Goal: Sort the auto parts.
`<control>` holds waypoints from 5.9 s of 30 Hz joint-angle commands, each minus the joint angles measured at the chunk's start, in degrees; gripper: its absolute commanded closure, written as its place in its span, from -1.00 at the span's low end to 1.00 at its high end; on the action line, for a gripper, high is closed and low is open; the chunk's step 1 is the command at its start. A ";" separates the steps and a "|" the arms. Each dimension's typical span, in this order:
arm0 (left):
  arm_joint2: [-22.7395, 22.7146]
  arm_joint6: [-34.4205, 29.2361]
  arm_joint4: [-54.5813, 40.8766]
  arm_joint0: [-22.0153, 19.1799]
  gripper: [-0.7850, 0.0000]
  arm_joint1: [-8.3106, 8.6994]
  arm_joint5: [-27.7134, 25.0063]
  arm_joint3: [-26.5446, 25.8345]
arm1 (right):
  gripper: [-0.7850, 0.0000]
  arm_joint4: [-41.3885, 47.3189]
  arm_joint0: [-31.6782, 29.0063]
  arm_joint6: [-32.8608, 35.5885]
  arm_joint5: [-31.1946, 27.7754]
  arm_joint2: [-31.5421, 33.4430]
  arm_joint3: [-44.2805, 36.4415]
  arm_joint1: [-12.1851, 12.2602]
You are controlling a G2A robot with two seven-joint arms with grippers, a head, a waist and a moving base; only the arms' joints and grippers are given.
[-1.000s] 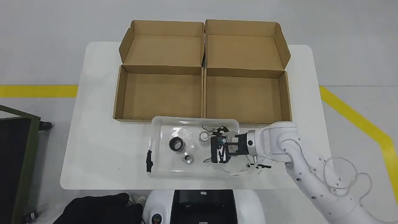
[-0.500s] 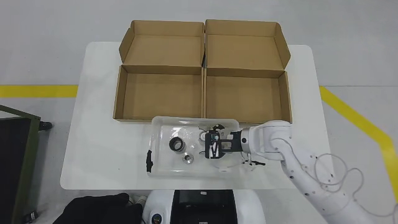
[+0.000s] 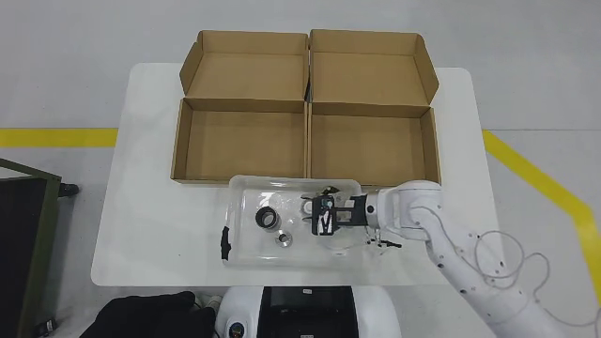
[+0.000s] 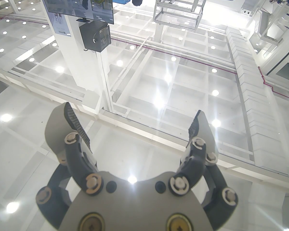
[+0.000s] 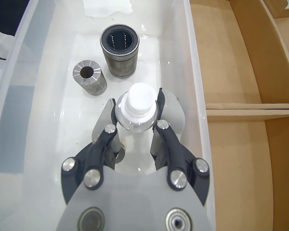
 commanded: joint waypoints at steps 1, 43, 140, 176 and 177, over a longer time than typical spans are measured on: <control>0.00 0.00 0.00 0.00 -1.00 0.00 0.00 0.00 | 1.00 0.46 0.10 -0.27 -0.35 0.10 -0.43 0.01; 0.00 0.00 0.00 0.00 -1.00 0.00 0.00 0.00 | 1.00 17.99 3.04 -22.11 3.46 14.91 -4.58 0.31; 0.00 0.00 0.00 0.00 -1.00 0.00 0.00 0.00 | 1.00 6.91 10.48 -5.43 6.62 7.10 17.86 -0.86; 0.00 0.00 0.00 0.00 -1.00 0.00 0.00 0.00 | -1.00 9.78 12.90 -0.85 9.58 7.48 8.80 -1.75; 0.00 0.00 0.00 0.00 -1.00 0.00 0.00 0.00 | -1.00 10.45 12.75 0.04 9.58 7.77 7.52 -1.70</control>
